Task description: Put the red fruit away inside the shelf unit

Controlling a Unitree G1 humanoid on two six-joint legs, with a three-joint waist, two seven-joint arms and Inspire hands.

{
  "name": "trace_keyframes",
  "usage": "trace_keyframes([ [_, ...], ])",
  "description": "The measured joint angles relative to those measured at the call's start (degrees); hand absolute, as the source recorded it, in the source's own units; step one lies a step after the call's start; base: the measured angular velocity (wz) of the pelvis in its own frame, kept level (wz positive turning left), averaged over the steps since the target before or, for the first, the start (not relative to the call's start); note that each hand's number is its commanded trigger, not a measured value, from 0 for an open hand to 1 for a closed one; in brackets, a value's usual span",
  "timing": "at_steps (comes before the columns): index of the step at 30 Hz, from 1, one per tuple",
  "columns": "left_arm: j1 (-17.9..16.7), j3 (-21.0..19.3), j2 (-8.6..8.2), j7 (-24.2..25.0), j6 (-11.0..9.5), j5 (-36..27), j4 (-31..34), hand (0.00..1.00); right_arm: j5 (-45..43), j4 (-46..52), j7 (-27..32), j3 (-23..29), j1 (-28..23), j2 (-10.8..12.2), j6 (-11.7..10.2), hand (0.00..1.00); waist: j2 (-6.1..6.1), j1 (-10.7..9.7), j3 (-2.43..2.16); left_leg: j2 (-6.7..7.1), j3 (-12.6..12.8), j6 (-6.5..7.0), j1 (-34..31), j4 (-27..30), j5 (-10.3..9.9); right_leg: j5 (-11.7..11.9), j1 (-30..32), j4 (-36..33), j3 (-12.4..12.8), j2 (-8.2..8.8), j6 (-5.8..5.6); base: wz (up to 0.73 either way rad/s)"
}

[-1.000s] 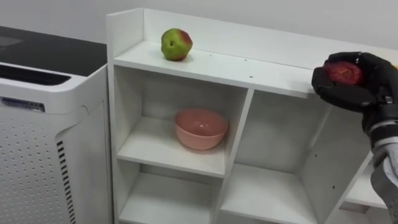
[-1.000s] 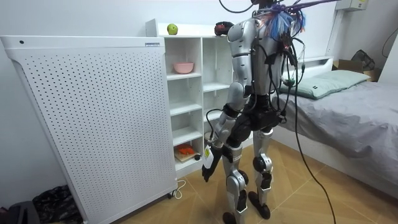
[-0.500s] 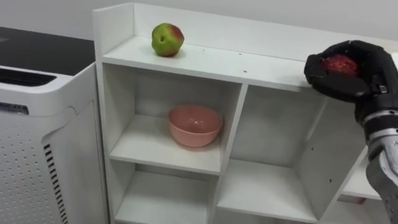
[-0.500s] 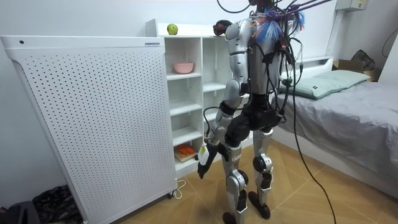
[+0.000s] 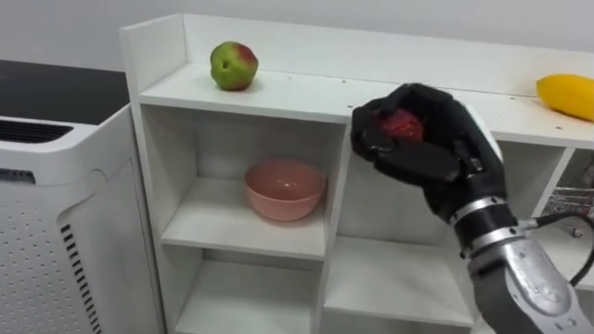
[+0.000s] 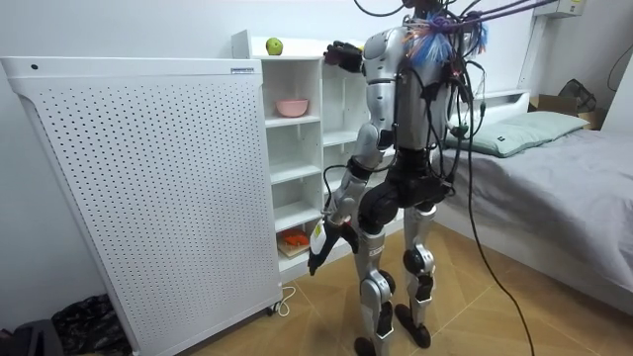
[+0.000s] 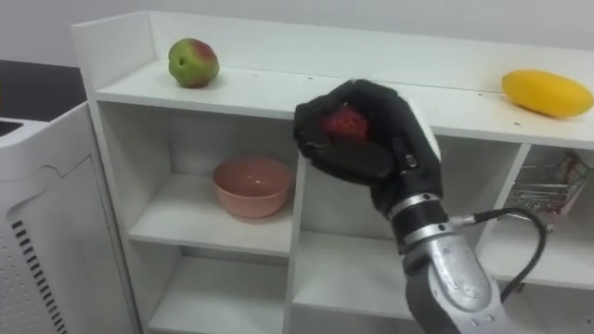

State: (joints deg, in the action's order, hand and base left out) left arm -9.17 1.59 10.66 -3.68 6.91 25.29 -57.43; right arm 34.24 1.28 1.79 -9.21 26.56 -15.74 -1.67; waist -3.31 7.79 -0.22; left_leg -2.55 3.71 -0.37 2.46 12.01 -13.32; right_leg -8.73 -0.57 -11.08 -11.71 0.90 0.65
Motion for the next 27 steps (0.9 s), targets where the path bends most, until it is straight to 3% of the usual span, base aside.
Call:
trace_keyframes([
  [5,1.43,2.72,0.01,-0.28,-0.51,-6.16,-1.39,0.00,5.05,-1.92,-4.29,-4.00,-4.68,1.46,0.04,1.00,0.35,0.24,0.17,0.08,0.01,0.18,-2.65,0.93,0.12,0.39,2.60,-0.80,-0.13,0.28,0.03,-0.01],
  [9,3.83,3.32,-0.23,-0.90,-1.71,-8.55,-5.49,0.00,8.21,-10.64,-6.71,-3.95,-5.33,2.15,0.10,1.00,0.81,0.21,0.53,0.28,0.03,0.30,-6.66,3.36,0.19,0.38,6.67,-3.03,-0.96,1.17,0.03,0.01],
  [14,5.62,4.43,-0.81,-2.42,-2.28,-12.85,-7.17,0.00,7.04,-21.92,-6.74,-3.65,-5.39,2.55,0.09,1.00,1.87,-0.03,1.52,0.37,0.01,0.47,-12.35,6.95,0.22,0.24,12.35,-7.25,-1.20,2.07,0.20,0.03],
  [17,6.87,5.72,-0.76,-2.83,-3.14,-14.64,-8.62,0.00,8.05,-27.54,-6.64,-2.94,-5.39,3.54,0.09,1.00,1.89,-0.04,1.71,0.93,0.07,0.73,-17.15,9.72,0.35,-0.15,17.52,-10.85,-1.00,3.00,0.74,0.00],
  [21,7.13,6.93,-0.75,-3.51,-3.38,-16.71,-8.76,0.00,16.39,-32.61,-6.14,-0.55,-5.01,3.73,-0.05,1.00,2.49,-0.11,2.45,1.33,0.01,1.05,-23.48,12.92,0.12,-0.85,23.94,-14.77,-0.78,4.04,1.18,0.07],
  [27,5.40,8.60,-0.61,-3.67,-2.64,-18.24,-8.14,0.00,26.23,-37.46,-4.33,1.80,-2.90,3.29,-0.04,1.00,2.39,0.33,2.53,1.52,0.36,1.05,-33.28,18.76,0.13,-1.52,34.24,-20.94,0.43,5.15,1.93,0.00],
])
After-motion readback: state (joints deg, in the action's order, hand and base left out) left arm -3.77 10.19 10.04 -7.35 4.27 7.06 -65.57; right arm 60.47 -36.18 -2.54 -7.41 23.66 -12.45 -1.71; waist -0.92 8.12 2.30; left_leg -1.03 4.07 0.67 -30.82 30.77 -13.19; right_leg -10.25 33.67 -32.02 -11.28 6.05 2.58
